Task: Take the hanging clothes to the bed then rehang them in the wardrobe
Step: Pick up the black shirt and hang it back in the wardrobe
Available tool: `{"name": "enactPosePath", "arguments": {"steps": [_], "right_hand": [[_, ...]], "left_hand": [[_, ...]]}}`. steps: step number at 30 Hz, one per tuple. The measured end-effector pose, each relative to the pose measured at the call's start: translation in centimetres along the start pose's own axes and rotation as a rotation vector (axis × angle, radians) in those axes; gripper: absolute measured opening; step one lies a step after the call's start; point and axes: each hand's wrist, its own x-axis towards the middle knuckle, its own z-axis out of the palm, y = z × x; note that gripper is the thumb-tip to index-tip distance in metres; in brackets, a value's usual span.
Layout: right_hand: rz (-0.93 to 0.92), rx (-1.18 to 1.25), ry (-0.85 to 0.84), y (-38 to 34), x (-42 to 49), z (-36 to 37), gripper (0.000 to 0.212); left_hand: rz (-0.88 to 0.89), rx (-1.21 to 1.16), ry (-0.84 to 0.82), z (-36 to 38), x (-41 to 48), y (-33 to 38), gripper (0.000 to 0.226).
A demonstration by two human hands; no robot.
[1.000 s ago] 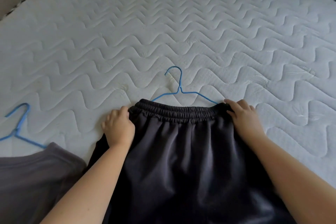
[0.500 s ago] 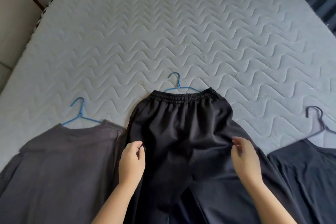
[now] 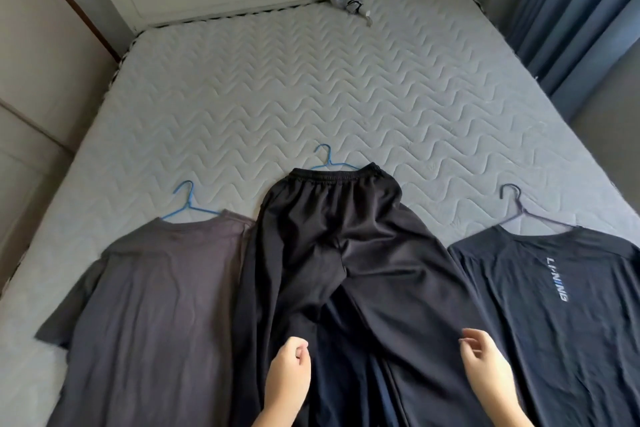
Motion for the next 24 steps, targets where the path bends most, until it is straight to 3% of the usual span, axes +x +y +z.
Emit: {"name": "enactPosePath", "arguments": {"steps": [14, 19, 24], "right_hand": [[0.0, -0.034, -0.16, 13.6, -15.5, -8.1, 0.012], [0.0, -0.148, -0.271, 19.6, -19.3, -9.7, 0.011], [0.051, -0.124, -0.21, 24.6, -22.4, -12.2, 0.013]], "left_hand": [[-0.108, -0.178, -0.02, 0.2, -20.5, -9.9, 0.023], [-0.12, -0.16, -0.023, 1.3, -26.9, -14.8, 0.021], [-0.091, -0.177, -0.1, 2.8, -31.3, -18.8, 0.026]]}}
